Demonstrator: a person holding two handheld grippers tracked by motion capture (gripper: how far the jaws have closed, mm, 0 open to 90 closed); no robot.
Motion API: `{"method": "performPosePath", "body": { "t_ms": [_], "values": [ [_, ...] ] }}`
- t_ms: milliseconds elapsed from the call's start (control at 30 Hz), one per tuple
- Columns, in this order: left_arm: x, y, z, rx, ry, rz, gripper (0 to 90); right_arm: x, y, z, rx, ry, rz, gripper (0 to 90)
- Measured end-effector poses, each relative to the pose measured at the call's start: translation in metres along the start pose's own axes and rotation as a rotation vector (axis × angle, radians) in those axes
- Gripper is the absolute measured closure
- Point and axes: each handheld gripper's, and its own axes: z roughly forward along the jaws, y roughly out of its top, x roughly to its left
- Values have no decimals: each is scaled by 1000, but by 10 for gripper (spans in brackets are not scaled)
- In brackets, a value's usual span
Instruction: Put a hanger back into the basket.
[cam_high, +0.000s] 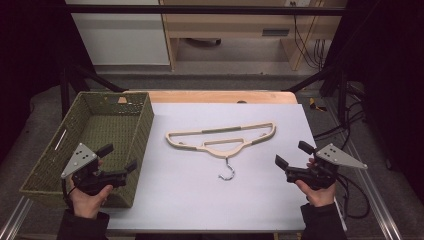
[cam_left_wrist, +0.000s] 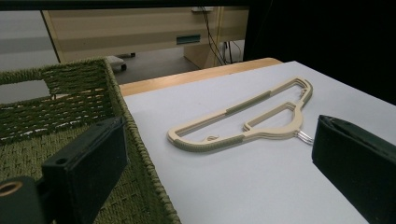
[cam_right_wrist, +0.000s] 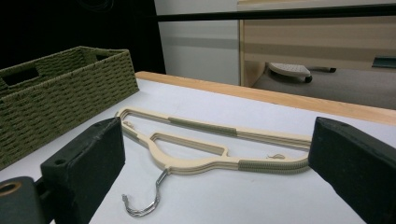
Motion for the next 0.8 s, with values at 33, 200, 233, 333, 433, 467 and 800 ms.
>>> {"method": "performPosePath", "body": {
  "t_ms": [33, 200, 233, 333, 433, 467, 800],
  "values": [
    [0, 0, 0, 0, 1, -1, 33, 0, 0, 0, 1, -1, 1, 47],
    [2, -2, 1, 7, 4, -5, 35, 2, 0, 3, 11, -13, -9, 59],
    [2, -2, 1, 8, 3, -5, 36, 4, 0, 4, 14, -16, -7, 61],
    [2, -2, 1, 8, 7, 5, 36, 9, 2, 10, 36, -23, -30, 73],
    [2, -2, 1, 7, 5, 4, 37, 16, 2, 17, 55, -29, -45, 81],
    [2, -2, 1, 7, 5, 4, 38, 16, 2, 17, 55, -29, -45, 81],
    [1, -3, 4, 21, 2, 13, 38, 39, 2, 51, 137, 21, -102, 133]
  ]
}}
